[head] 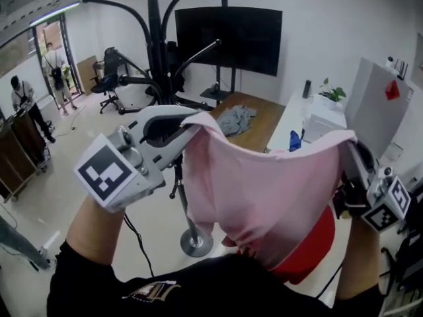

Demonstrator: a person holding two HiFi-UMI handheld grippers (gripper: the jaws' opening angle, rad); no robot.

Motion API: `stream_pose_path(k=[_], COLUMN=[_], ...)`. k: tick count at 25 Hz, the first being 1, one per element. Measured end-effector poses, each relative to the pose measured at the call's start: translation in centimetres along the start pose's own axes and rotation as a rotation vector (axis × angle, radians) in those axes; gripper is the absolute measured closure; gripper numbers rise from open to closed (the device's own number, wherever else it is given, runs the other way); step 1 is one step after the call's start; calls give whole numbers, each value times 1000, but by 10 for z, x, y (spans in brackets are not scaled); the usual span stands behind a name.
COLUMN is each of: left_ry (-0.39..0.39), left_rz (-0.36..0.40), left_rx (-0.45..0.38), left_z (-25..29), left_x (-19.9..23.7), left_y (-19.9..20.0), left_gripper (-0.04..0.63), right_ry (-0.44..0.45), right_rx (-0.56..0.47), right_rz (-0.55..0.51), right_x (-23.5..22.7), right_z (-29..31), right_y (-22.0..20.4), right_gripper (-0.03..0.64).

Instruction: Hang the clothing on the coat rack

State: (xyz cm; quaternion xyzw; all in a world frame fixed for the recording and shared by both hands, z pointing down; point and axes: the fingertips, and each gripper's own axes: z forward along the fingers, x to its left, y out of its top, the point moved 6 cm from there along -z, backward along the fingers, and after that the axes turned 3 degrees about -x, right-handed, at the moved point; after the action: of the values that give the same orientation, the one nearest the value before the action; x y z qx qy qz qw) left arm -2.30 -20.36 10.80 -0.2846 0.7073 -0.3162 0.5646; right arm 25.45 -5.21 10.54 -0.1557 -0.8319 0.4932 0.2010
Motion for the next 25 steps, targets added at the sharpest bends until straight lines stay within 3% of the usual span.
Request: stream_pose_path(k=[10, 14, 25], left_ry=[198, 251, 301], left_rz=[42, 71, 99], left_rx=[52, 66, 20], left_z=[-118, -122, -125], left_x=[67, 67, 59], left_y=[28, 40, 53], left_gripper=[592, 592, 592], right_ry=[175, 230, 318], right_rx=[-79, -114, -216], right_rz=[67, 87, 55], right_x=[46, 38, 43], right_z=[120, 128, 131], right_y=[-13, -12, -4], right_gripper=[598, 598, 598])
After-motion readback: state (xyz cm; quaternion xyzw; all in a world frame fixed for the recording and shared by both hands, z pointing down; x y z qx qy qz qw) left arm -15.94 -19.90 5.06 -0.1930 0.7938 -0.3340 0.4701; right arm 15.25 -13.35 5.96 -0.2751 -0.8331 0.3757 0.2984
